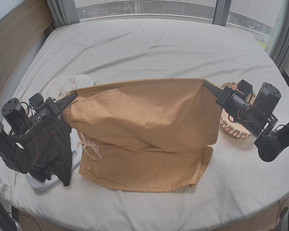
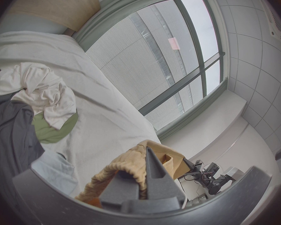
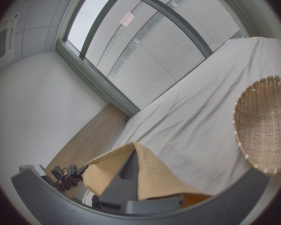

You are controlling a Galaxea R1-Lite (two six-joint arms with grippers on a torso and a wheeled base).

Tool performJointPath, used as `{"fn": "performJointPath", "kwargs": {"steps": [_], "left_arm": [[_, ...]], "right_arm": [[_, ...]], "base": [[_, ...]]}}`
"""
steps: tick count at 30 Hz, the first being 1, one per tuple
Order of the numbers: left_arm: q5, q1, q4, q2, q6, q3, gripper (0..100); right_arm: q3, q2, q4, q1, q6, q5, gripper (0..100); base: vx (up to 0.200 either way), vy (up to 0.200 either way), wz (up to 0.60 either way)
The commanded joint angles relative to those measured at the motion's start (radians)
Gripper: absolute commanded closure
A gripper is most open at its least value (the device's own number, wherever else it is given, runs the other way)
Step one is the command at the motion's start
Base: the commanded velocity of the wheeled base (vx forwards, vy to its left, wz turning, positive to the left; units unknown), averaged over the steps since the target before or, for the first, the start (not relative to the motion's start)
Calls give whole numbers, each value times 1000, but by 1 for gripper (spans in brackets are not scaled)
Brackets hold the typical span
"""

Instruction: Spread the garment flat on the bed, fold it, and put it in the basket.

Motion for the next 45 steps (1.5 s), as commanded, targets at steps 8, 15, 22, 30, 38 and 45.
{"fn": "performJointPath", "kwargs": {"steps": [8, 15, 22, 30, 38, 45], "left_arm": [[32, 1, 25, 159, -2, -189, 100], [34, -4, 29, 246, 0, -270, 100], [34, -24, 69, 329, 0, -406, 100], [90, -51, 193, 376, 0, -558, 0], [115, -38, 295, 395, 0, -612, 0], [199, -24, 424, 390, 16, -632, 0]], "right_arm": [[-207, 153, 73, -82, 1, 24, 100], [-275, 219, 88, -90, 1, 27, 100], [-382, 285, 127, -90, 1, 41, 100], [-460, 354, 122, -110, 1, 41, 100], [-491, 364, 119, -133, -9, 38, 0], [-373, 298, 76, -118, -47, 34, 0]], "base": [[0, 0, 0], [0, 0, 0], [0, 0, 0], [0, 0, 0], [0, 0, 0], [0, 0, 0]]}}
